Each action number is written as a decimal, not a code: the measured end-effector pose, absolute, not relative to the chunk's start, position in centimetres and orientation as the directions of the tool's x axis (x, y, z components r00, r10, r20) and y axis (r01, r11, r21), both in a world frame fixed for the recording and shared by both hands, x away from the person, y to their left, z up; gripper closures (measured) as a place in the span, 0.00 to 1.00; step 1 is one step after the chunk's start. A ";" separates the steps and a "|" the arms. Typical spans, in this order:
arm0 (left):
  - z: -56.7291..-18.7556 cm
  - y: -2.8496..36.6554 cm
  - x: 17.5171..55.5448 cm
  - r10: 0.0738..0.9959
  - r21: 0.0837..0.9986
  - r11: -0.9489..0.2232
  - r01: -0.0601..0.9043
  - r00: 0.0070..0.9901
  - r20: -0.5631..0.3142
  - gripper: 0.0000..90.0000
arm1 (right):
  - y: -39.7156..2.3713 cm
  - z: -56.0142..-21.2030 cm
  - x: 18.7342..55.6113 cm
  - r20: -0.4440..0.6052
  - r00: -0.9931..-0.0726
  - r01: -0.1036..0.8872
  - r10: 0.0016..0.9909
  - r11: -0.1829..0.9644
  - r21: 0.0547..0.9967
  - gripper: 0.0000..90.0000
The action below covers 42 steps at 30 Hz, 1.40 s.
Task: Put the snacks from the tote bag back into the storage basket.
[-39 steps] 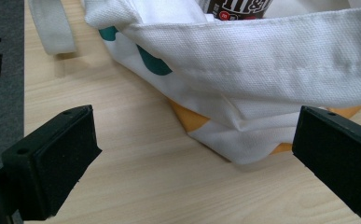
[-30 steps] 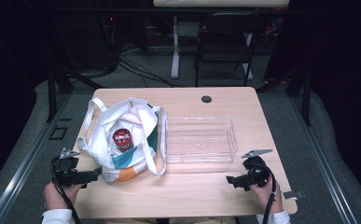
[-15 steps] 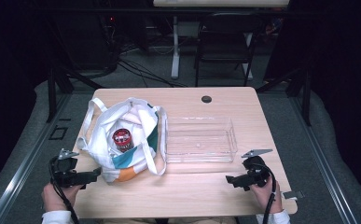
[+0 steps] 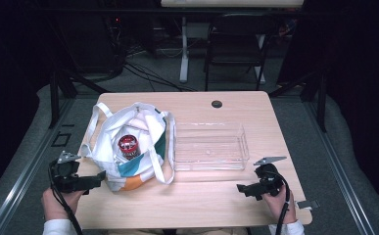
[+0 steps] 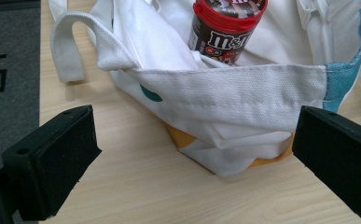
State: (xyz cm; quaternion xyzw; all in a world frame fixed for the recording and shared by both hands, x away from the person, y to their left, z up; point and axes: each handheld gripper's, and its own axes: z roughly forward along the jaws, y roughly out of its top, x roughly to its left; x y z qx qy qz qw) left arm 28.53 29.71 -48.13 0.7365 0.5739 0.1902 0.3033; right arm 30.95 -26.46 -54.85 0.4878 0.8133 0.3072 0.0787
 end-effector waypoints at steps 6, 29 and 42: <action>-47.5 29.9 28.7 0.963 0.667 -0.156 0.729 0.263 -0.062 0.00 | -26.4 -54.9 31.0 0.176 -0.514 0.746 0.839 0.336 0.576 0.00; -44.7 27.2 32.8 0.947 0.674 -0.222 0.705 0.319 -0.023 0.00 | -26.1 -54.9 31.2 0.172 -0.519 0.747 0.837 0.347 0.567 0.01; -44.5 25.1 35.9 0.932 0.654 -0.269 0.707 0.362 -0.008 0.00 | -26.2 -55.0 31.3 0.167 -0.512 0.749 0.842 0.343 0.567 0.01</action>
